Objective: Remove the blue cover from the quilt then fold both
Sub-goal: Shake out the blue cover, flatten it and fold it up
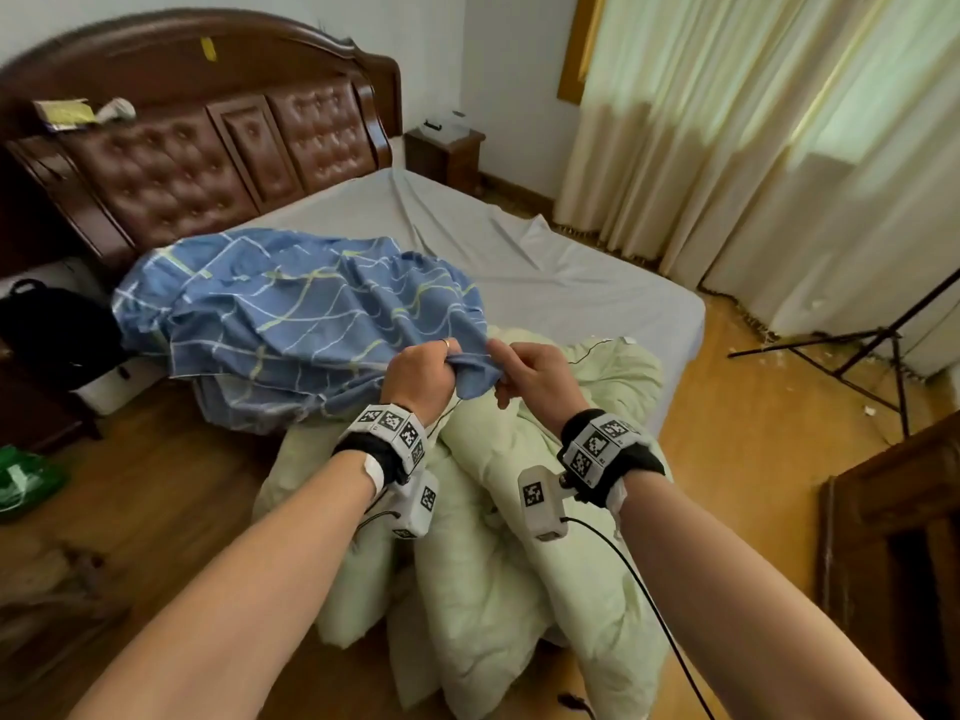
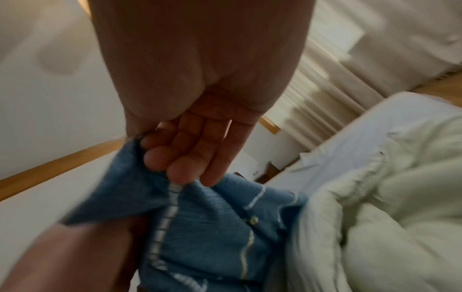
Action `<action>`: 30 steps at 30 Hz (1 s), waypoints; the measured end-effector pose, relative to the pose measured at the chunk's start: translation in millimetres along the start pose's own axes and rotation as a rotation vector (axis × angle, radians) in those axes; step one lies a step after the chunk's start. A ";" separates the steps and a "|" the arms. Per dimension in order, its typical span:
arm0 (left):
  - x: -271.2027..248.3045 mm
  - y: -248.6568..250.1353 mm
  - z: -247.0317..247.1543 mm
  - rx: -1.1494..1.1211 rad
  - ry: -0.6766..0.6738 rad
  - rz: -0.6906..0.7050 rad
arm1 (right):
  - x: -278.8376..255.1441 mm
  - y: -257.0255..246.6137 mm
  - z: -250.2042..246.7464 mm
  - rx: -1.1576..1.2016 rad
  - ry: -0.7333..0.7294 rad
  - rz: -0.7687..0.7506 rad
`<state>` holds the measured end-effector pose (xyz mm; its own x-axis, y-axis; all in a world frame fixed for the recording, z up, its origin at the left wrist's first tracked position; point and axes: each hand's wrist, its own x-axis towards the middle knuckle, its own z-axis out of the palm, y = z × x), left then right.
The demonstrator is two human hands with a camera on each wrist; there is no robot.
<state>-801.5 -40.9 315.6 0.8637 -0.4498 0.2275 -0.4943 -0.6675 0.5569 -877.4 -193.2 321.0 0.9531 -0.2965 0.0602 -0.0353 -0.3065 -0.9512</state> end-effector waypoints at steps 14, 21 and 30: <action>-27.8 91.7 2.9 -0.429 0.122 -0.282 | 33.3 73.8 -28.2 0.615 -0.224 0.557; -52.7 146.2 49.7 -0.497 0.348 -0.402 | 61.6 100.1 -87.3 0.701 -0.381 0.719; -69.7 152.7 50.5 -0.286 0.438 -0.641 | 75.1 88.8 -120.8 0.499 -0.282 0.573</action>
<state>-942.1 -141.5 344.5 0.9591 0.2777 0.0542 0.1001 -0.5124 0.8529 -845.3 -352.0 277.6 0.8700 -0.0252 -0.4925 -0.4661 0.2836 -0.8380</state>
